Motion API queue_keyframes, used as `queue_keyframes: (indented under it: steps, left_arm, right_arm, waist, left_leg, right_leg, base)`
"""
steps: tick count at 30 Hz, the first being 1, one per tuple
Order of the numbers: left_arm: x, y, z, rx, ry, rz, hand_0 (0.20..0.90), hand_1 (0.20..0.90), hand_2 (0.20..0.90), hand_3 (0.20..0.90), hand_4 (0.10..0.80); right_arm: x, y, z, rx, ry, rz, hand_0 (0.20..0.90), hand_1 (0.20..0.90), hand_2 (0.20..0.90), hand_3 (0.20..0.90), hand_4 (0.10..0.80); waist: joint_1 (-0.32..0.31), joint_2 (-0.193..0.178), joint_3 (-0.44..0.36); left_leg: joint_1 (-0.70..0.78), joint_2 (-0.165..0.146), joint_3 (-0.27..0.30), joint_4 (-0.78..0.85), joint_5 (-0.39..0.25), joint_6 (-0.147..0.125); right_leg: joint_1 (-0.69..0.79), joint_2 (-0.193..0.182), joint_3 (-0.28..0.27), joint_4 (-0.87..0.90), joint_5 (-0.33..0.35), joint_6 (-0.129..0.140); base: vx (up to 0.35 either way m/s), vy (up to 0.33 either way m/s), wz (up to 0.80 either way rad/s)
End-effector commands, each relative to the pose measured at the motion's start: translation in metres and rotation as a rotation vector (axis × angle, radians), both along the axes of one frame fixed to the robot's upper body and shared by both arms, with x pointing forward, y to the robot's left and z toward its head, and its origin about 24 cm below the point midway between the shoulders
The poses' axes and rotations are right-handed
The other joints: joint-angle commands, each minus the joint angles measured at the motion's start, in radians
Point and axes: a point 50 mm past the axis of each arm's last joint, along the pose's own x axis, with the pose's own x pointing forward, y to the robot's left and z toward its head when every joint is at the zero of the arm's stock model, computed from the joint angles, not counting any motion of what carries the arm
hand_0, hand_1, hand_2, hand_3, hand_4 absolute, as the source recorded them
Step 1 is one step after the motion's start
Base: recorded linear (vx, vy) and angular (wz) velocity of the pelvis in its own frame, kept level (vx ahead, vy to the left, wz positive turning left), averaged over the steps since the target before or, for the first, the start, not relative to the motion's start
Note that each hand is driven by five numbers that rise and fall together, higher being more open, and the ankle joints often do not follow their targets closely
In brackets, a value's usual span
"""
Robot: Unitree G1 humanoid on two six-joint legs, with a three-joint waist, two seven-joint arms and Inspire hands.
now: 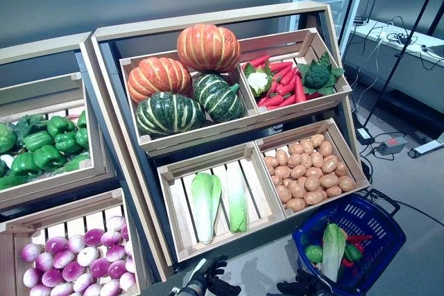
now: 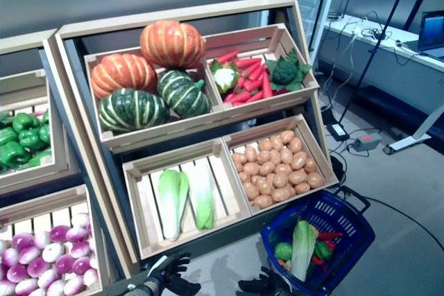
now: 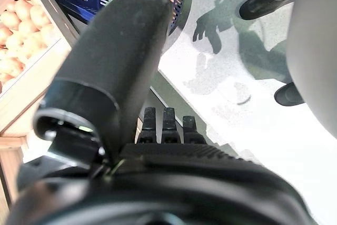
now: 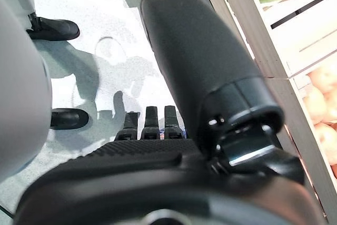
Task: Put vegetables into the basket
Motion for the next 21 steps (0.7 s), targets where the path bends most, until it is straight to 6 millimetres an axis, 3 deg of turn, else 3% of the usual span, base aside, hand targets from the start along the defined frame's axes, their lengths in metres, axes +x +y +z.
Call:
queue_keyframes:
  steps: [1,21]
  left_arm:
    - [0.0251,0.0004,0.0088,-0.004,-0.101,-0.015,0.9,0.9,0.9,0.9,0.8]
    - [0.019,-0.0013,0.0062,-0.053,-0.061,0.002,0.9,0.9,0.9,0.9,0.8]
  right_arm:
    - [0.0168,0.0223,0.0011,0.076,-0.03,0.056,0.9,0.9,0.9,0.9,0.8]
    - [0.0144,0.0228,0.0003,0.073,-0.024,0.044,0.9,0.9,0.9,0.9,0.8]
  waist:
    - [-0.011,-0.051,0.007]
    - [-0.008,-0.047,0.019]
  left_leg:
    - [0.009,-0.054,0.043,0.001,-0.087,0.031]
    - [0.005,-0.053,0.042,0.001,-0.087,0.031]
  right_leg:
    - [-0.014,-0.011,0.029,-0.003,0.012,-0.015]
    - [-0.017,-0.014,0.022,-0.003,0.013,-0.014]
  base:
    - [0.0,0.0,0.0]
    - [0.011,0.0,0.0]
